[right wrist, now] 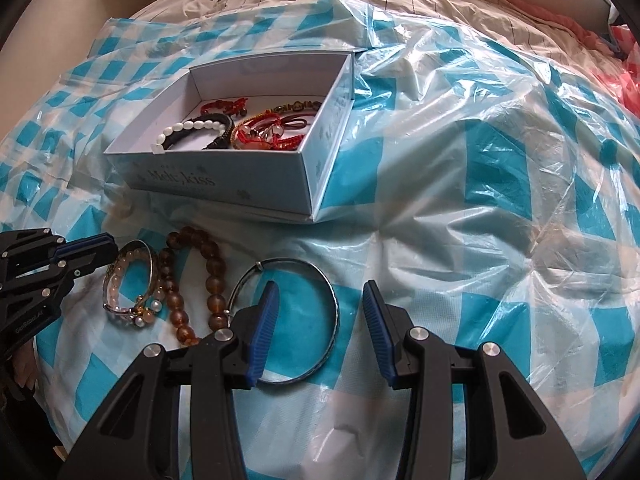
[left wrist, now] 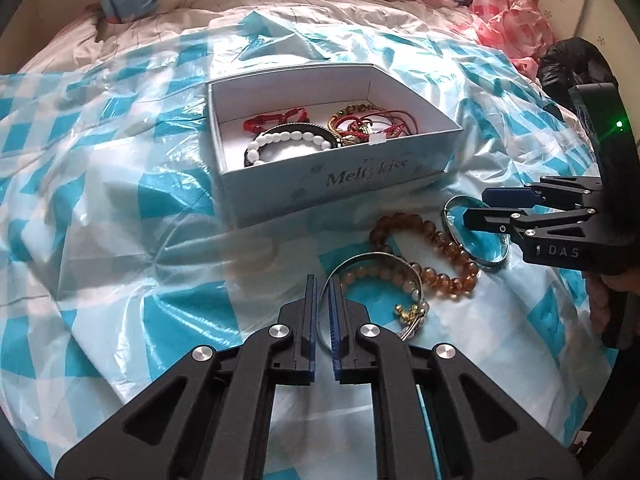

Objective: Organize jewelry
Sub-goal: 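Grasp the silver bangle with the left gripper while the right grasps the thin wire bangle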

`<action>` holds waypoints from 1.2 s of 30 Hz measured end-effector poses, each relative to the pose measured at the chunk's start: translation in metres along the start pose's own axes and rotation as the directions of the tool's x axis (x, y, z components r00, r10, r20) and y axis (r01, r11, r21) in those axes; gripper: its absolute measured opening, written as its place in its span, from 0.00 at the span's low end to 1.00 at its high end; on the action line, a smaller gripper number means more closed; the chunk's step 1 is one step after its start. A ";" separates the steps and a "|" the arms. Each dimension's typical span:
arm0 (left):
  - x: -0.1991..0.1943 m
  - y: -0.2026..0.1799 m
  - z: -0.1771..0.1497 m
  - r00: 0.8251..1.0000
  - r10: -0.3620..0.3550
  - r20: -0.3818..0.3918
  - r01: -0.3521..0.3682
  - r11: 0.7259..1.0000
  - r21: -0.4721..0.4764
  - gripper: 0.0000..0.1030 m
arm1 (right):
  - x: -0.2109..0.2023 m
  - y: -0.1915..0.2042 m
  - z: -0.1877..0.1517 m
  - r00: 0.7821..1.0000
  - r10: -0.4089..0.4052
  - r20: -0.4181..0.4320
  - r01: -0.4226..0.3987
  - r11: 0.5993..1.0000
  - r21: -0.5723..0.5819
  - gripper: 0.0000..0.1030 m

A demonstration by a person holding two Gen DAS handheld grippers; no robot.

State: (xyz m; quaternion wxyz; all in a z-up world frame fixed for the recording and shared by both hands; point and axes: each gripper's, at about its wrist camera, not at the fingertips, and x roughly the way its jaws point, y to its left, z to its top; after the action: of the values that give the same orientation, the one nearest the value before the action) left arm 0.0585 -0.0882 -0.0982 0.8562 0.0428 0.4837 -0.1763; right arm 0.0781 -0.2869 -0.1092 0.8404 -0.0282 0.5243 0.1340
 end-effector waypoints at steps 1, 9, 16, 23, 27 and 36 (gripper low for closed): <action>0.001 0.000 0.000 1.000 0.001 -0.002 -0.001 1.000 0.001 0.07 | 0.000 0.000 0.000 1.000 0.002 0.000 -0.002 1.000 0.000 0.42; 0.005 -0.002 0.001 1.000 0.001 -0.004 -0.001 1.000 0.005 0.11 | -0.001 0.002 -0.001 1.000 0.010 0.001 -0.010 1.000 -0.008 0.42; 0.007 -0.003 0.001 1.000 0.004 -0.005 -0.004 1.000 0.010 0.12 | 0.000 0.006 -0.003 1.000 0.002 -0.001 -0.002 1.000 -0.030 0.42; 0.009 -0.016 -0.004 1.000 0.010 -0.019 -0.009 0.998 0.055 0.10 | 0.002 0.015 -0.006 1.000 0.009 -0.019 -0.011 0.996 -0.084 0.16; 0.002 -0.016 -0.003 1.000 0.006 -0.005 -0.006 0.998 0.059 0.08 | 0.000 0.024 -0.009 0.999 0.031 -0.037 -0.036 0.991 -0.130 0.05; -0.002 -0.014 -0.001 1.000 0.004 0.004 -0.004 0.998 0.060 0.05 | 0.004 0.030 -0.013 0.998 -0.023 -0.052 0.013 0.982 -0.187 0.07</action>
State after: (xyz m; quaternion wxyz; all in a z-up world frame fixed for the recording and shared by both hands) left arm 0.0518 -0.1003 -0.0959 0.8557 0.0693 0.4766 -0.1892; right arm 0.0609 -0.2595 -0.1153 0.8209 -0.1150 0.5316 0.1741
